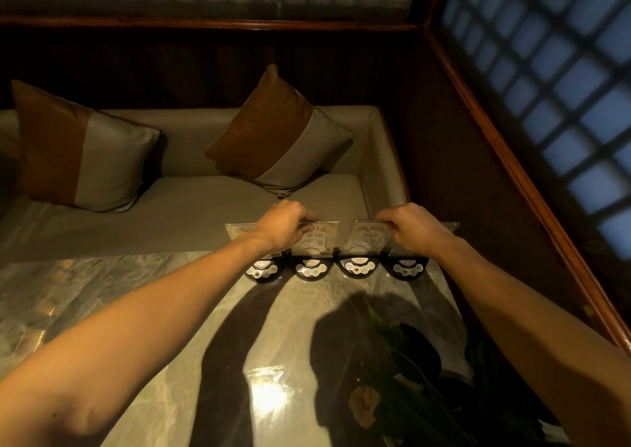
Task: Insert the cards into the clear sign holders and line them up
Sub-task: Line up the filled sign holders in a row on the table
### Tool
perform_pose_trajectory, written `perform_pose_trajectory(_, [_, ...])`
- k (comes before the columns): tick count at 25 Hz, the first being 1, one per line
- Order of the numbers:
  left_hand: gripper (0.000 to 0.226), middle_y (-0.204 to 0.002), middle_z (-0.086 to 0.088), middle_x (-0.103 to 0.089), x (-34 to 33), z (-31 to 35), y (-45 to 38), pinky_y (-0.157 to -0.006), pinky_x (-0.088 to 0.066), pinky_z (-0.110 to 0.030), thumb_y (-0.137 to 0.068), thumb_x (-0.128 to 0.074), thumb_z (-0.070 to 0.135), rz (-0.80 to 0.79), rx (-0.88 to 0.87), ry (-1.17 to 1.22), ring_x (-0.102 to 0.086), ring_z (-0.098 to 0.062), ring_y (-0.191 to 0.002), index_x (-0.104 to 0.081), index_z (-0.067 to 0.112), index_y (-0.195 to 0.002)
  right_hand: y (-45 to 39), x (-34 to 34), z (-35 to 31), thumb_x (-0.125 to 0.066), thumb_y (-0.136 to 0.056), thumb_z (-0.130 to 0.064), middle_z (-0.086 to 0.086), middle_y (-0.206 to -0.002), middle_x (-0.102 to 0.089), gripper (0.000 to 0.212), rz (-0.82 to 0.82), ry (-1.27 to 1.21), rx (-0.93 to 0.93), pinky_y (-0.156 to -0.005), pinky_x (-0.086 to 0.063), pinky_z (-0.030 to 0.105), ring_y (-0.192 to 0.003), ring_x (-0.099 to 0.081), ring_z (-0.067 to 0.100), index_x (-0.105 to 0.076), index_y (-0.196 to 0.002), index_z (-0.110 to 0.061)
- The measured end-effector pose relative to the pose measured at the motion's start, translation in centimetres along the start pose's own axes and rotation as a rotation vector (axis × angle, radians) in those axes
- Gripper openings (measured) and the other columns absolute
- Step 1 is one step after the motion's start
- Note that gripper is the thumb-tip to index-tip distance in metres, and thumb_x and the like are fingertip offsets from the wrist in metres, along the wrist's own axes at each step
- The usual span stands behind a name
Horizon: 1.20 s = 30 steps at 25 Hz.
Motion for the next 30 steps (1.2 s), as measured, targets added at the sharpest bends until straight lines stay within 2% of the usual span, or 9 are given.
perform_pose_trajectory(8, [0.033,-0.120,0.002,-0.073,-0.1,-0.1,0.4,-0.095,-0.054,-0.037,-0.095,-0.062,0.014,-0.007,0.015,0.028,-0.066,-0.015,-0.112,-0.068,0.024,-0.126,0.0,-0.2,-0.3,-0.060,-0.097,-0.014,0.000,-0.110,-0.072,0.024,0.001,-0.022,-0.012,-0.087,-0.058,0.038,-0.098,-0.066,0.014,-0.068,-0.118,-0.022])
perform_pose_trajectory(13, [0.038,-0.125,0.001,-0.070,0.0,0.0,0.2,-0.095,-0.054,-0.040,-0.091,-0.068,0.020,-0.035,0.046,0.053,-0.065,-0.016,-0.114,-0.064,0.022,-0.128,0.2,-0.5,-0.1,-0.059,-0.099,-0.017,0.004,-0.123,-0.068,0.042,0.019,-0.077,-0.040,-0.090,-0.057,0.039,-0.107,-0.066,0.017,-0.054,-0.140,-0.021])
perform_pose_trajectory(18, [0.046,-0.126,-0.001,-0.069,0.1,0.8,-0.6,-0.098,-0.053,-0.037,-0.088,-0.072,0.028,-0.034,0.060,0.067,-0.065,-0.015,-0.113,-0.062,0.021,-0.132,1.3,0.5,1.4,-0.063,-0.096,-0.019,0.005,-0.134,-0.063,0.051,0.029,-0.116,-0.045,-0.092,-0.057,0.038,-0.111,-0.065,0.017,-0.049,-0.145,-0.021])
perform_pose_trajectory(21, [0.050,-0.129,-0.002,-0.067,-0.3,2.5,-2.0,-0.099,-0.053,-0.038,-0.088,-0.073,0.033,-0.048,0.047,0.100,-0.064,-0.015,-0.115,-0.059,0.022,-0.135,2.4,1.4,2.9,-0.064,-0.096,-0.022,0.005,-0.146,-0.054,0.054,0.086,-0.117,-0.074,-0.108,-0.046,0.044,-0.130,-0.054,0.021,-0.047,-0.148,-0.022])
perform_pose_trajectory(23, [0.053,-0.134,-0.002,-0.064,-0.6,4.4,-3.2,-0.101,-0.051,-0.035,-0.089,-0.072,0.032,-0.049,0.011,0.108,-0.061,-0.015,-0.119,-0.056,0.021,-0.138,3.1,1.9,4.7,-0.064,-0.096,-0.021,0.004,-0.148,-0.052,0.054,0.124,-0.096,-0.112,-0.119,-0.029,0.047,-0.137,-0.047,0.020,-0.047,-0.147,-0.021])
perform_pose_trajectory(25, [0.053,-0.136,-0.002,-0.063,-1.2,6.4,-4.5,-0.101,-0.050,-0.034,-0.090,-0.072,0.028,-0.053,-0.036,0.096,-0.060,-0.016,-0.121,-0.055,0.019,-0.140,3.8,2.0,6.7,-0.065,-0.094,-0.021,0.003,-0.148,-0.052,0.055,0.079,-0.014,-0.149,-0.122,-0.014,0.047,-0.140,-0.044,0.018,-0.047,-0.146,-0.020])
perform_pose_trajectory(26, [0.051,-0.135,-0.002,-0.063,-1.7,7.2,-5.1,-0.101,-0.050,-0.034,-0.091,-0.071,0.025,-0.064,-0.052,0.087,-0.060,-0.016,-0.121,-0.055,0.018,-0.139,4.1,1.9,7.4,-0.064,-0.094,-0.021,0.002,-0.147,-0.053,0.053,0.046,0.026,-0.161,-0.122,-0.013,0.048,-0.140,-0.044,0.017,-0.048,-0.145,-0.021])
perform_pose_trajectory(28, [0.041,-0.129,-0.003,-0.067,-2.7,8.2,-5.9,-0.098,-0.052,-0.035,-0.092,-0.069,0.020,-0.086,-0.067,0.060,-0.063,-0.018,-0.117,-0.062,0.016,-0.132,4.5,1.5,8.1,-0.060,-0.097,-0.021,0.000,-0.138,-0.060,0.041,0.002,0.045,-0.166,-0.118,-0.026,0.049,-0.132,-0.052,0.019,-0.055,-0.138,-0.022])
perform_pose_trajectory(30, [0.026,-0.116,-0.003,-0.073,-3.5,8.6,-6.5,-0.090,-0.052,-0.033,-0.093,-0.066,0.021,-0.106,-0.063,0.027,-0.067,-0.020,-0.108,-0.071,0.017,-0.119,4.7,1.2,8.7,-0.058,-0.098,-0.020,-0.001,-0.119,-0.068,0.026,0.015,-0.002,-0.180,-0.098,-0.048,0.040,-0.112,-0.063,0.019,-0.063,-0.123,-0.023])
Point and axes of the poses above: each hand's wrist, its own y-axis away from the middle knuckle, its own x-axis out of the back of the hand, z = x × y, the point moved 4 cm from there along -y, towards the middle knuckle
